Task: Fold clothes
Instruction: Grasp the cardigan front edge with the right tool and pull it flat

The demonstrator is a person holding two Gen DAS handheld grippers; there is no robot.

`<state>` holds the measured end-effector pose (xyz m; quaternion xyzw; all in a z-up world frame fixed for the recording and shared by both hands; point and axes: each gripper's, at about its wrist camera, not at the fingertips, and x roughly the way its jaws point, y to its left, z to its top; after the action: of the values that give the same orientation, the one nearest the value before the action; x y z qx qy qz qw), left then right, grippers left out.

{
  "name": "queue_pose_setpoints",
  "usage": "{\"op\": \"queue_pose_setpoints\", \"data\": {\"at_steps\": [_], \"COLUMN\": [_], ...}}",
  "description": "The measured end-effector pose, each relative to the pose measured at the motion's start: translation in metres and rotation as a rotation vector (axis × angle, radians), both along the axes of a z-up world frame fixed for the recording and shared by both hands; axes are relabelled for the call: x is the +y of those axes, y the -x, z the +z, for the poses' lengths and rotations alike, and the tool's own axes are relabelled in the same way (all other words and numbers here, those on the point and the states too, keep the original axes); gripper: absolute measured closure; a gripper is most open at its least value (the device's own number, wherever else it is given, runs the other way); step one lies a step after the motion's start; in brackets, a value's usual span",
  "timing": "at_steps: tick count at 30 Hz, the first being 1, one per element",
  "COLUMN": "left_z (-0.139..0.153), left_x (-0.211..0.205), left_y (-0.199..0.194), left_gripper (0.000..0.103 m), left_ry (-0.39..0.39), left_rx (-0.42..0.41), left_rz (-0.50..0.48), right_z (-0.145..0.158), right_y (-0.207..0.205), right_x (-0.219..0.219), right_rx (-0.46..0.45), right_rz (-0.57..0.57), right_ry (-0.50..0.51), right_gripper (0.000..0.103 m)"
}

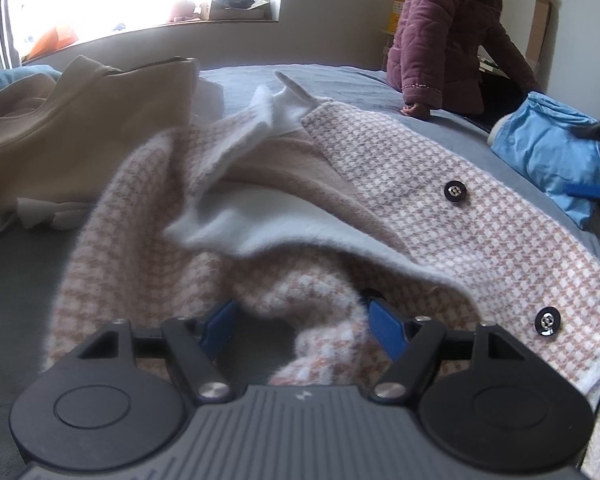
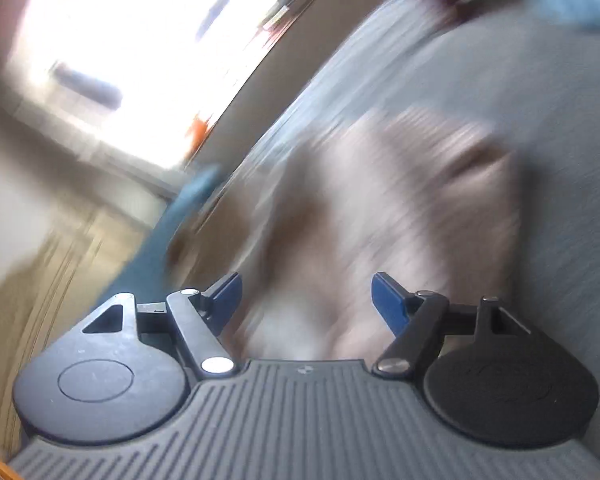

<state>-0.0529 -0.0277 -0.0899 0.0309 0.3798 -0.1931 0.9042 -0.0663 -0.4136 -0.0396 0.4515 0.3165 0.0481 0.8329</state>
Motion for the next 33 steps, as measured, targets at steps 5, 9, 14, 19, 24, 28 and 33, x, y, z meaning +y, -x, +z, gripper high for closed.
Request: {"op": "queue_pose_setpoints", "data": {"at_steps": [5,9,14,19,24,28,33], "left_z": [-0.003,-0.010,-0.016,-0.022,-0.028,-0.038,-0.047], "left_x": [-0.006,-0.009,-0.003,0.002,0.003,0.003,0.008], "left_y": [0.000,-0.007,-0.024,-0.034,-0.042,-0.048,-0.055], "left_gripper": [0.028,0.028,0.028,0.028,0.028,0.027,0.026], "left_ry": [0.010,0.022,0.104,0.141,0.158,0.146,0.164], "left_rx": [-0.004,0.022,0.070,0.096,0.113,0.137,0.165], "left_rz": [-0.023,-0.011,0.045,0.057,0.040,0.050,0.062], "right_z": [-0.075,-0.092,-0.048,0.031,0.072,0.059,0.027], "right_y": [-0.039,-0.059,-0.070,-0.103,-0.156,-0.164,-0.157], "right_x": [-0.036,0.007,0.013,0.005,-0.017,-0.038,-0.063], "right_rx": [0.225,0.255,0.233,0.108,0.056,0.063,0.025], "right_rz": [-0.115,0.035,0.076,0.073,0.064,0.005,-0.117], "right_ry": [-0.052,0.078,0.284,0.583,0.675,0.554,0.285], "right_gripper": [0.035,0.058,0.089,0.096,0.096,0.096,0.095]}}
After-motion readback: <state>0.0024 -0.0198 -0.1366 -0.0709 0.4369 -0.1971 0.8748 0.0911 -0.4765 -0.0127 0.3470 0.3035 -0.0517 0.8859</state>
